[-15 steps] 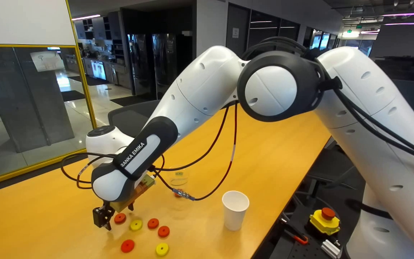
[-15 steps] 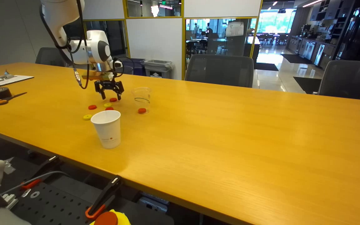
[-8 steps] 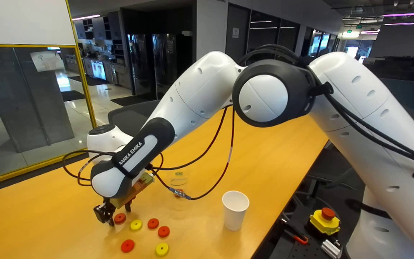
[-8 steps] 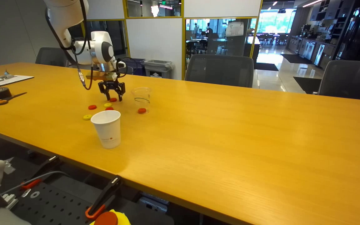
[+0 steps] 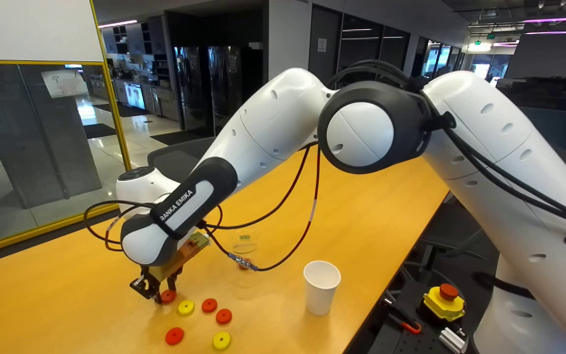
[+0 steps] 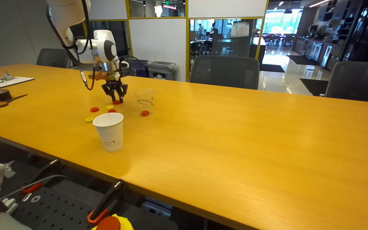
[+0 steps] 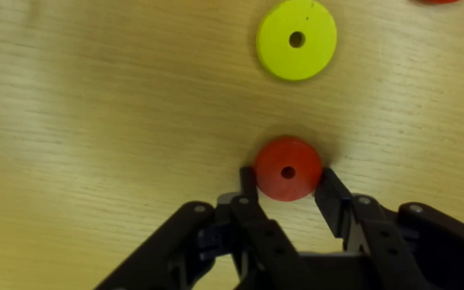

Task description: Pick up the orange and yellow objects and put them in the cups

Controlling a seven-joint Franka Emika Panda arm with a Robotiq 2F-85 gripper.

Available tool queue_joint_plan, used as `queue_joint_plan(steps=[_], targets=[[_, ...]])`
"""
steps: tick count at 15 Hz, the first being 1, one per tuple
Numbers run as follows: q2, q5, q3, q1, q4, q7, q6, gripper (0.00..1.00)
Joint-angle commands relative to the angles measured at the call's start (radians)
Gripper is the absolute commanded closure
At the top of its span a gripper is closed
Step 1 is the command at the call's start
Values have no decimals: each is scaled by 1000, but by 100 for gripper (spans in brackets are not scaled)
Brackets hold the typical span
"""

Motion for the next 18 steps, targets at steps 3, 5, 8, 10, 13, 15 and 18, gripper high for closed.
queue_joint_plan(steps=[3,5,8,10,13,15,18], targets=[[-96,4,-35,1,-45,0,-36,83],[-160,-1,-53,-14,-98,-4,-21,83],[-253,-1,-78,-51,-177,-13,-3,83],[-318,-3,-92,-84,-244,-21,12,83],[-402,8,-103,-151,-331,-50,27,83],[-448,7,-109,-187,-381,-65,35,83],[-503,7,-109,-227,-442,-86,44,83]])
